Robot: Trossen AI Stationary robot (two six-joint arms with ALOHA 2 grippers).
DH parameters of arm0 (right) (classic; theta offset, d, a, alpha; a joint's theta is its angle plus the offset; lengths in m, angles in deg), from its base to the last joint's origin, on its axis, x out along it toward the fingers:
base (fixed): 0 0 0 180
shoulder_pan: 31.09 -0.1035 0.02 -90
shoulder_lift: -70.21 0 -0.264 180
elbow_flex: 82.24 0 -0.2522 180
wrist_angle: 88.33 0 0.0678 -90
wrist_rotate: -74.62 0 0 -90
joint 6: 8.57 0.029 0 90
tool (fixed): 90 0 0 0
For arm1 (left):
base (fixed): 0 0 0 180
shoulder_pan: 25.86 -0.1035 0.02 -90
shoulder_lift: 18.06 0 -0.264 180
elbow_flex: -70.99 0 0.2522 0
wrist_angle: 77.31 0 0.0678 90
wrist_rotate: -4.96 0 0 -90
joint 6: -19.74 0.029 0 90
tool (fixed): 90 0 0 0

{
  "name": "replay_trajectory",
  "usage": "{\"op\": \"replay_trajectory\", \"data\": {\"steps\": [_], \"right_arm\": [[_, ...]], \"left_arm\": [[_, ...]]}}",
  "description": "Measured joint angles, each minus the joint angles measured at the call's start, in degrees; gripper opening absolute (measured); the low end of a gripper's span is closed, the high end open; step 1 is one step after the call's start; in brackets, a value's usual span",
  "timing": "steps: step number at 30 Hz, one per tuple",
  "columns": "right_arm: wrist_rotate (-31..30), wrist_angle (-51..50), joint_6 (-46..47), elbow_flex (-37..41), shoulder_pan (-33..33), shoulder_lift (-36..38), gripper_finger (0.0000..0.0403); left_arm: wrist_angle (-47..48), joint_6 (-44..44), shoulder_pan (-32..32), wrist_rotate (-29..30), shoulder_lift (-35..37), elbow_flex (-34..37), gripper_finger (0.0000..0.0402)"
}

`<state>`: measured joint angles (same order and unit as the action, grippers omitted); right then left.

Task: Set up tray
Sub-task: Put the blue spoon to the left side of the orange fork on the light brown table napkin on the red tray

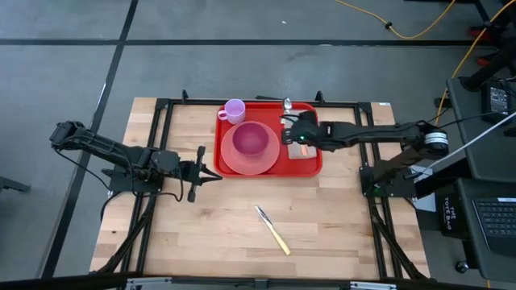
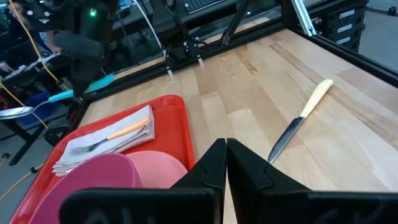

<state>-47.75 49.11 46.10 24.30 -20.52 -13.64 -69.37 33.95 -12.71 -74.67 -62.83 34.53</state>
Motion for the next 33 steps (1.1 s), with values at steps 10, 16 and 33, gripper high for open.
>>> {"op": "replay_trajectory", "data": {"steps": [10,16,33], "right_arm": [[2.5,13.4,6.2,11.3,0.2,0.0,0.0081],[2.5,15.1,9.4,12.3,0.0,-2.9,0.0081],[-1.0,18.7,12.8,12.3,0.1,-12.2,0.0081]], "left_arm": [[0.0,0.0,0.0,0.0,0.0,0.0,0.0004],[0.0,0.0,0.0,0.0,0.0,0.0,0.0005],[0.0,0.0,0.0,0.0,0.0,0.0,0.0008]]}}
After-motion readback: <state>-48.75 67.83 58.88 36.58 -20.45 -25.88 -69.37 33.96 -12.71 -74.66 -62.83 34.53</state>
